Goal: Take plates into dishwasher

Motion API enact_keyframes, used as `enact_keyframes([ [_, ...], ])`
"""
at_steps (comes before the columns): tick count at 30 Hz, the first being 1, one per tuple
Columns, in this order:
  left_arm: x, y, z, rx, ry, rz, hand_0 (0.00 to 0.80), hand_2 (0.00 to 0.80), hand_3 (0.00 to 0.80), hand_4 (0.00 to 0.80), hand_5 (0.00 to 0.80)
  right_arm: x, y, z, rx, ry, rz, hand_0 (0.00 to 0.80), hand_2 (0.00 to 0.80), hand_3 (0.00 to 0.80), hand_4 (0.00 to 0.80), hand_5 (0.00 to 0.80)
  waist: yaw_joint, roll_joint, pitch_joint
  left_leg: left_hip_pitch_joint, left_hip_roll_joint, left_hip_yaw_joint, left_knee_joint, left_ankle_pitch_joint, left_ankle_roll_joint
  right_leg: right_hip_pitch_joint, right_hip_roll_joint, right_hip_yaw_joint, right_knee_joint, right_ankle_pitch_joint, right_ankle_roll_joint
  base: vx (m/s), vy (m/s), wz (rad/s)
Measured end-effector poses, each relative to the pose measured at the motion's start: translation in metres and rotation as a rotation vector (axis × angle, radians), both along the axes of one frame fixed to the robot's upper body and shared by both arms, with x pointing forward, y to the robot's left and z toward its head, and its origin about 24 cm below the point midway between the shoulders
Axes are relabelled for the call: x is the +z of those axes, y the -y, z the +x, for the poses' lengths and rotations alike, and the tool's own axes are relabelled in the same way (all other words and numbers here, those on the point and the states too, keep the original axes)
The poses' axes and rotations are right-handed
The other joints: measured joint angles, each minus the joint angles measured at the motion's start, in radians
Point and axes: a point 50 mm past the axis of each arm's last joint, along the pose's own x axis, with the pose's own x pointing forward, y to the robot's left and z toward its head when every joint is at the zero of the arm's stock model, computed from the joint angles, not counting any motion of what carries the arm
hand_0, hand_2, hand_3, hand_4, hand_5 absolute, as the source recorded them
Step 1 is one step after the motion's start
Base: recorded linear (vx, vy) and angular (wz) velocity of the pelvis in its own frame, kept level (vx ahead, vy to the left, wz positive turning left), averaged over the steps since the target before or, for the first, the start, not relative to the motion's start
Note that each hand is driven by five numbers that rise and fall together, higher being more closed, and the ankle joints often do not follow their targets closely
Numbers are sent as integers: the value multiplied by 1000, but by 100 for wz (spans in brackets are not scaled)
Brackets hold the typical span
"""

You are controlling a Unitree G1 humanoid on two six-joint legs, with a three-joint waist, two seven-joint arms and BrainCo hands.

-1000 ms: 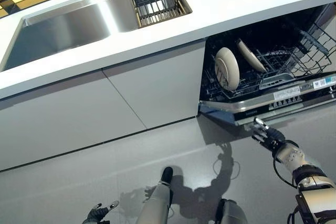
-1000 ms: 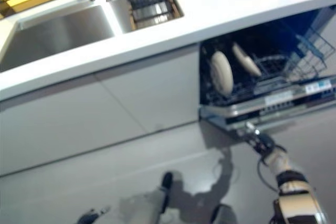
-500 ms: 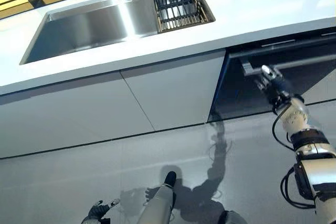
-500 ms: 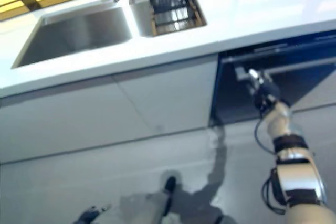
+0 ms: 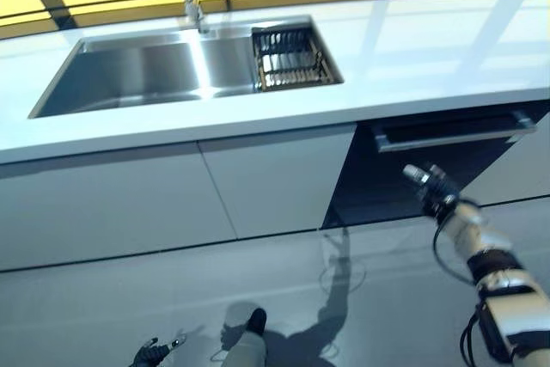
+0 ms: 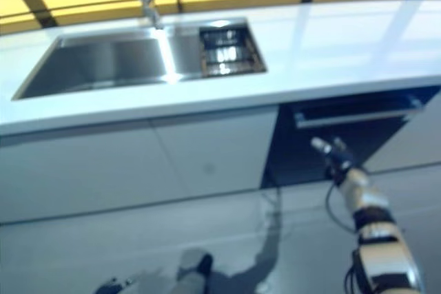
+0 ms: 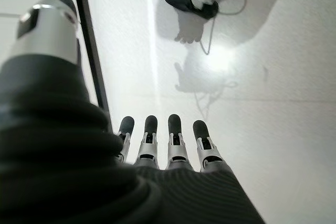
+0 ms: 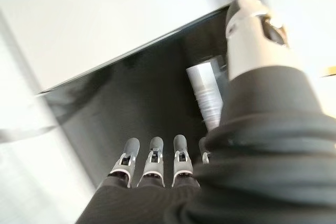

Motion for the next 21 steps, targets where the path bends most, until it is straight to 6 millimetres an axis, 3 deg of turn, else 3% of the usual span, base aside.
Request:
enact_keyframes([
  [5, -6, -5, -20, 53, -40, 9, 0, 0, 0, 0, 0, -80, -52, -53, 109, -175, 123, 0, 0, 0, 0, 0, -52, -51, -126, 95, 12, 28, -103, 6, -3, 109, 22, 35, -171, 51, 1, 100, 19, -16],
  [8, -11, 1, -29, 70, -63, -6, 0, 0, 0, 0, 0, -117, -61, -92, 125, -288, 180, 0, 0, 0, 0, 0, -68, -59, -182, 138, 20, 51, -150, 10, -9, 142, 27, 46, -219, 62, 0, 73, 20, -17],
  [11, -15, 7, -36, 84, -76, -22, 0, 0, 0, 0, 0, -131, -66, -112, 160, -332, 199, 0, 0, 0, 0, 0, -98, -59, -213, 156, 34, 54, -183, 20, -15, 162, 40, 47, -261, 80, -5, 48, 10, -7],
  [21, -25, 24, -49, 92, -125, -92, 0, 0, 0, 0, 0, -178, -87, -169, 302, -561, 197, 0, 0, 0, 0, 0, -93, -59, -286, 188, 49, 50, -237, 37, -24, 201, 60, 37, -315, 94, -13, 36, 16, 3],
])
